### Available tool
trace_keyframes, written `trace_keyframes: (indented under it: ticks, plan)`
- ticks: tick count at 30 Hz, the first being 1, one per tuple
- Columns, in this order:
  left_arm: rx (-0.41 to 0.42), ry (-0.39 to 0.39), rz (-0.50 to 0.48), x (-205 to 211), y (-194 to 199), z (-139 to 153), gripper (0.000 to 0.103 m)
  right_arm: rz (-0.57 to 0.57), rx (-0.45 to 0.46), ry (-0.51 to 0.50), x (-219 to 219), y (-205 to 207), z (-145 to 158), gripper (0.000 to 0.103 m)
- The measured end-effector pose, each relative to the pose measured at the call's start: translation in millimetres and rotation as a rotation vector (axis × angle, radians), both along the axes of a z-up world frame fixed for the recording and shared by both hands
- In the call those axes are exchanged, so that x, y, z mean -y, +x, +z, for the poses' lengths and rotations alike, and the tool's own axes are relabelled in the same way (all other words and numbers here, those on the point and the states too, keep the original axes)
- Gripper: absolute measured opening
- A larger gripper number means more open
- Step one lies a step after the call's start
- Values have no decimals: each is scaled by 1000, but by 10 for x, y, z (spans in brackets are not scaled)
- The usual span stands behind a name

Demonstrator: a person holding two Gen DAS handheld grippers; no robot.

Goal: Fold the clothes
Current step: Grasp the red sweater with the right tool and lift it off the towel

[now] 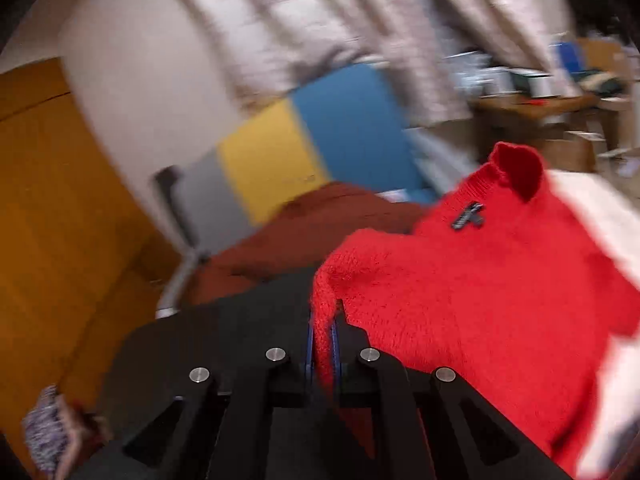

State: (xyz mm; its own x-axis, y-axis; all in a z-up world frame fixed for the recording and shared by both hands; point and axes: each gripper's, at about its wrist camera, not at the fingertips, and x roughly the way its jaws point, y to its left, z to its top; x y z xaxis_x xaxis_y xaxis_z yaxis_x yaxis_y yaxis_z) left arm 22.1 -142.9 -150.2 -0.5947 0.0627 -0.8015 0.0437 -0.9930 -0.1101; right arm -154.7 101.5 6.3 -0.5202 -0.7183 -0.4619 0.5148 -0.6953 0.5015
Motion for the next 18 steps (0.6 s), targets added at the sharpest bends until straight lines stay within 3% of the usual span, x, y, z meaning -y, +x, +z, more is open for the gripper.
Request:
trace_keyframes:
  ticks: [5,8,11,13,15,18]
  plan:
    - [-18,115,163,578,363,108,68,236,50,-101,1492,195,-81,8]
    - [-16,161,266,895,623,104,67,362,101,-170,2136,390,-136,6]
    - [-14,204,367,1206,882,101,67,451,103,-167,2656,608,-158,18]
    - [-21,203,412,1334,1058,118,66,402,96,-89,2476,589,-279,42]
    - [-30,205,451,1450,1238,137,66,340,90,-4,2230,547,-416,48]
    - [-30,250,450,1507,1397,135,64,246,79,124,1860,483,-621,48]
